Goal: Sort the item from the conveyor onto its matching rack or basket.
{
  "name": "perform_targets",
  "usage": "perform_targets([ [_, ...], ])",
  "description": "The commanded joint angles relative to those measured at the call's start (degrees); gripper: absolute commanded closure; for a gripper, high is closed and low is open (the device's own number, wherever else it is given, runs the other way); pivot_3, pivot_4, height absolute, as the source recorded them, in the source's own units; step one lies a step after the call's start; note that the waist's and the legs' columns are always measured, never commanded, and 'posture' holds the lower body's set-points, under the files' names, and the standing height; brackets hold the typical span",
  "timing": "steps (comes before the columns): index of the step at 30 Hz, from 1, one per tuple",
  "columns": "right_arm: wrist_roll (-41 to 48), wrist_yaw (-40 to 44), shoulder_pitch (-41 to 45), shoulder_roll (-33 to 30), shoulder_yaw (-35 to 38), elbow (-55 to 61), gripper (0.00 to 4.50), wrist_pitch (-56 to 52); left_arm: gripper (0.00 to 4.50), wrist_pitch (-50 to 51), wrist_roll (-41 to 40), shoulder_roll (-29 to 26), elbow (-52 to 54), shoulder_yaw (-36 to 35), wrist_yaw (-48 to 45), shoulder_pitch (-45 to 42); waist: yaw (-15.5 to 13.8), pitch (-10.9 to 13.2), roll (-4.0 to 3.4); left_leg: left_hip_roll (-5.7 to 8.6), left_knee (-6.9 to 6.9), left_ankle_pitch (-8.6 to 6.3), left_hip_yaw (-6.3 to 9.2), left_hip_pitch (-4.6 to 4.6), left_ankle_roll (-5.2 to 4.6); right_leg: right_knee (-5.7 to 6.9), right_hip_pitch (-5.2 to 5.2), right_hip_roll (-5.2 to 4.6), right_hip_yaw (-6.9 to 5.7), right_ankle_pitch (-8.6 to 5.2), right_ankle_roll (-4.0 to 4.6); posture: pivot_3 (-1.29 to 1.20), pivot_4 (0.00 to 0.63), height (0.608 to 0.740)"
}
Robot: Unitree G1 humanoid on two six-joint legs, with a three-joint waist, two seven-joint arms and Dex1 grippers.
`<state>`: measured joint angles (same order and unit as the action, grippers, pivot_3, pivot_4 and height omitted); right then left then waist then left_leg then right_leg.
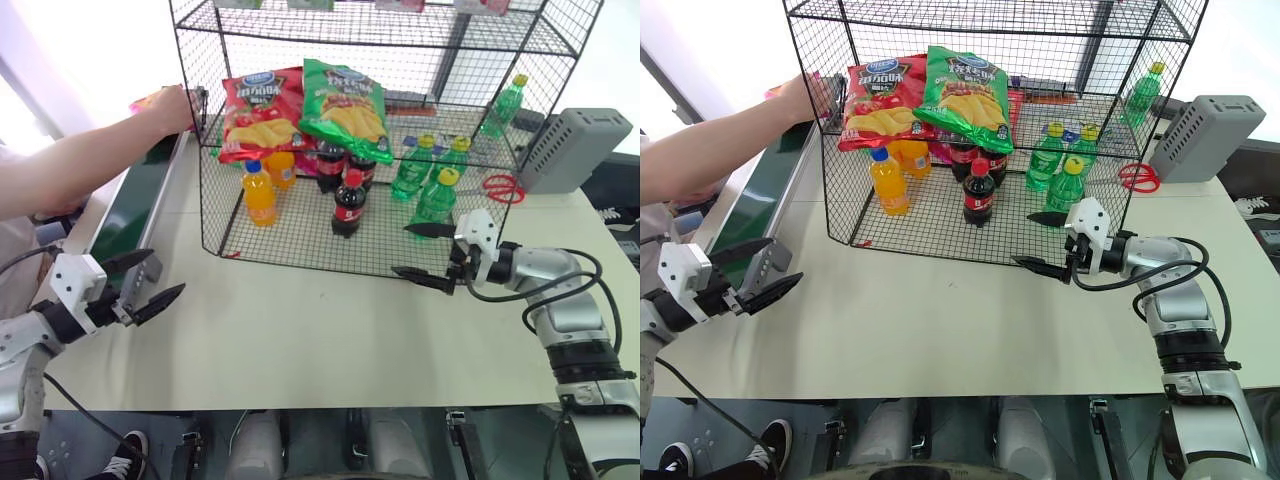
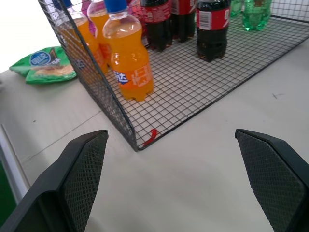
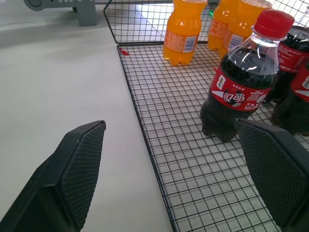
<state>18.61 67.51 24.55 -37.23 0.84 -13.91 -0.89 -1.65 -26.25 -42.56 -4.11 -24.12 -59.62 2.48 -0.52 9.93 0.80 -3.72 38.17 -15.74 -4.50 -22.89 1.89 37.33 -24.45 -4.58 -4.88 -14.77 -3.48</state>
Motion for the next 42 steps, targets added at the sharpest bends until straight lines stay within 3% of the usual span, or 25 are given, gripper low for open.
perform_targets([
  [1, -0.56, 0.01, 1.66, 0.13, 0.34, -0.37, 0.05, 1.83, 0.00, -2.98, 0.11, -0.54, -2.01, -1.87, -0.44, -0.51, 0.02, 0.00, -0.01, 0.00, 0.00, 0.00, -0.01, 0.00, 0.00, 0.00, 0.00, 0.00, 0.00, 0.00, 0.00, 0.00, 0.150, 0.740],
  [8, -0.97, -0.29, 1.67, 0.55, 0.10, -0.19, 0.05, 2.12, 0.00, -8.03, 0.33, 0.23, -8.28, -1.19, -2.37, -1.09, 0.18, 0.00, -0.01, -0.01, 0.00, 0.00, -0.02, 0.02, 0.00, 0.03, 0.00, 0.00, 0.00, 0.00, 0.00, 0.00, 0.150, 0.740],
  [15, -0.82, 0.36, 2.09, 0.68, -0.79, 1.18, 0.05, 0.72, 0.00, -19.41, 1.91, -0.04, -22.06, -1.45, -6.52, -2.44, 0.23, 0.00, -0.01, -0.01, -0.01, 0.00, -0.03, 0.04, 0.00, 0.04, -0.01, 0.00, -0.01, 0.00, 0.00, 0.00, 0.150, 0.740],
  [22, 3.51, -1.09, -2.68, 2.24, -1.31, 13.65, 0.05, -6.54, 0.00, -21.11, 1.75, -1.83, -16.99, -3.28, -4.26, 1.51, 0.21, 0.00, -0.01, -0.04, -0.01, 0.00, -0.02, 0.02, 0.00, 0.06, -0.01, -0.01, -0.01, 0.00, 0.00, 0.00, 0.150, 0.740],
  [28, 5.08, -2.65, -5.64, 3.14, -2.70, 19.76, 0.05, -10.53, 0.00, -28.59, 4.82, -4.58, -17.79, -6.53, -1.59, 4.40, 0.26, 0.00, -0.01, -0.05, -0.02, -0.01, -0.02, 0.04, 0.00, 0.06, -0.02, -0.01, -0.01, 0.00, 0.02, 0.00, 0.150, 0.740],
  [33, 6.04, -2.70, -5.68, 4.23, -4.42, 22.22, 0.05, -12.54, 0.00, -46.38, 11.12, -8.30, -19.65, -10.49, 0.45, 8.07, 0.39, -0.01, 0.01, -0.07, -0.03, -0.01, -0.03, 0.02, 0.00, 0.04, -0.05, 0.00, -0.01, -0.01, 0.03, 0.00, 0.150, 0.740],
  [35, 7.94, -2.37, -6.33, 4.68, -5.13, 24.56, 0.05, -14.64, 0.00, -47.91, 11.61, -8.64, -17.25, -11.65, 1.57, 10.69, 0.41, -0.01, 0.01, -0.08, -0.04, -0.01, -0.05, 0.02, 0.00, 0.03, -0.06, -0.02, -0.01, -0.01, 0.03, 0.00, 0.150, 0.740],
  [42, 14.08, -1.09, -8.07, 6.04, -9.00, 30.96, 0.05, -22.90, 0.00, -59.95, 30.71, -10.57, -21.04, -24.11, 15.67, 18.45, 0.40, -0.04, 0.06, -0.10, -0.07, -0.03, -0.05, 0.00, -0.02, 0.00, -0.08, -0.02, -0.02, -0.01, 0.04, 0.00, 0.150, 0.740],
])
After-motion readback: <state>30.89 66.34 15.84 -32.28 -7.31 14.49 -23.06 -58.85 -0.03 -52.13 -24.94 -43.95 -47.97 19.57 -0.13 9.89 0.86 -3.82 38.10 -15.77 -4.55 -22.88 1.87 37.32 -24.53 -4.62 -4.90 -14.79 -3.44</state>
